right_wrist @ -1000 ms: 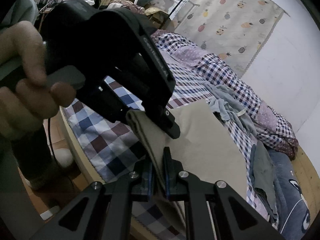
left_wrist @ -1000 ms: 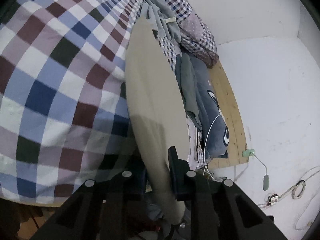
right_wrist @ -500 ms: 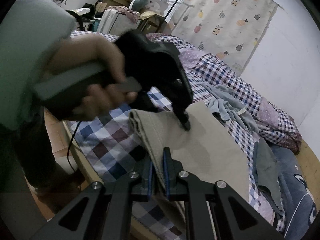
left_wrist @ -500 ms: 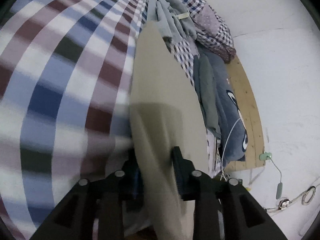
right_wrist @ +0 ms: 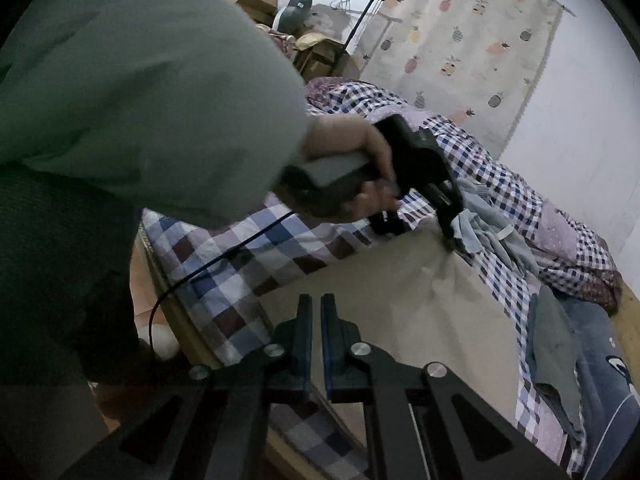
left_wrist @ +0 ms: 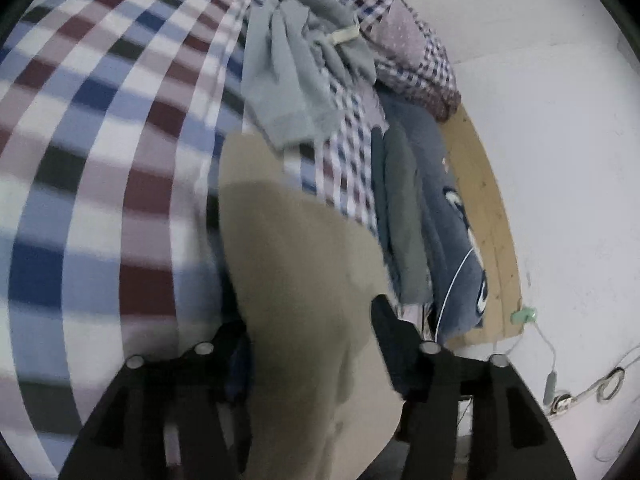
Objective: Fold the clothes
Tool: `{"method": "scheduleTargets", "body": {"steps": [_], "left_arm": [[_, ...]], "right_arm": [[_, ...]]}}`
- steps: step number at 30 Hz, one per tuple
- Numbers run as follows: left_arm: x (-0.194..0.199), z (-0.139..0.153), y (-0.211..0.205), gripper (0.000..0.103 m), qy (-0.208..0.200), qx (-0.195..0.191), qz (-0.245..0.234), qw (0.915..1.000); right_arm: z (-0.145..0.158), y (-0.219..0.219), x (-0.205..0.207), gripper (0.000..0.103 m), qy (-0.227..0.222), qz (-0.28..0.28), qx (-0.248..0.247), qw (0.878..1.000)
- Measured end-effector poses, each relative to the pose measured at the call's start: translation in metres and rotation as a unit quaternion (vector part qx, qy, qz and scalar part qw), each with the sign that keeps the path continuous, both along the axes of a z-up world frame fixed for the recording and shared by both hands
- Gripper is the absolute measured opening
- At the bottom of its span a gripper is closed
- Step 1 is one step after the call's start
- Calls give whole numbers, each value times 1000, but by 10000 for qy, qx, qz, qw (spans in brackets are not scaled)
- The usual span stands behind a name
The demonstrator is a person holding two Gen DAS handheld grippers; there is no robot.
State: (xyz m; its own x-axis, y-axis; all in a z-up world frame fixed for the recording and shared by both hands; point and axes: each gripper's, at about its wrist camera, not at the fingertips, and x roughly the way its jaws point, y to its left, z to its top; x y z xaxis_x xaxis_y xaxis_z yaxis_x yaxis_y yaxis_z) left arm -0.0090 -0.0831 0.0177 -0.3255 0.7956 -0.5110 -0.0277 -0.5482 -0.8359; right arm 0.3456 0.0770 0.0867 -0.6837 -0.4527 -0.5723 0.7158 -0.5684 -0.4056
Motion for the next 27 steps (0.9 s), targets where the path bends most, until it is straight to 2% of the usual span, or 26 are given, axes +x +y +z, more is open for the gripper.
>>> {"method": "scheduleTargets", "body": {"steps": [8, 12, 14, 15, 16, 17, 19, 20, 23, 25, 27], "left_arm": [[-41, -9, 2, 65, 24, -77, -236, 9997], [-47, -10, 3, 65, 69, -76, -222, 9997], [-49, -10, 3, 65, 91, -76, -214, 9997], [-51, -10, 3, 65, 102, -76, -211, 9997], [-52, -10, 3, 63, 113, -76, -207, 9997], [-54, -11, 3, 63, 124, -76, -204, 9997], [-57, -11, 3, 62, 146, -76, -197, 9997], [-58, -11, 4, 61, 160, -91, -194, 9996], [-56, -10, 7, 55, 224, -242, -191, 9993], [-56, -10, 9, 48, 263, -338, -192, 9989], [-55, -11, 9, 48, 288, -350, -227, 9987]], "right_arm": [[0, 5, -9, 3, -413, 13, -257, 9988], [15, 27, -46, 6, -902, -405, -728, 9924], [27, 49, -73, 16, -1149, -722, -1046, 9852], [33, 64, -90, 34, -1264, -904, -1225, 9802], [37, 78, -103, 47, -1321, -1048, -1374, 9761], [42, 93, -118, 52, -1361, -1216, -1536, 9711], [48, 129, -156, 67, -1593, -1612, -1881, 9557], [48, 144, -176, 69, -1785, -1746, -2038, 9466], [36, 189, -239, 73, -2514, -2081, -2447, 9130], [22, 215, -278, 73, -3098, -2206, -2771, 8823], [8, 234, -309, 74, -3540, -2279, -2998, 8561]]}}
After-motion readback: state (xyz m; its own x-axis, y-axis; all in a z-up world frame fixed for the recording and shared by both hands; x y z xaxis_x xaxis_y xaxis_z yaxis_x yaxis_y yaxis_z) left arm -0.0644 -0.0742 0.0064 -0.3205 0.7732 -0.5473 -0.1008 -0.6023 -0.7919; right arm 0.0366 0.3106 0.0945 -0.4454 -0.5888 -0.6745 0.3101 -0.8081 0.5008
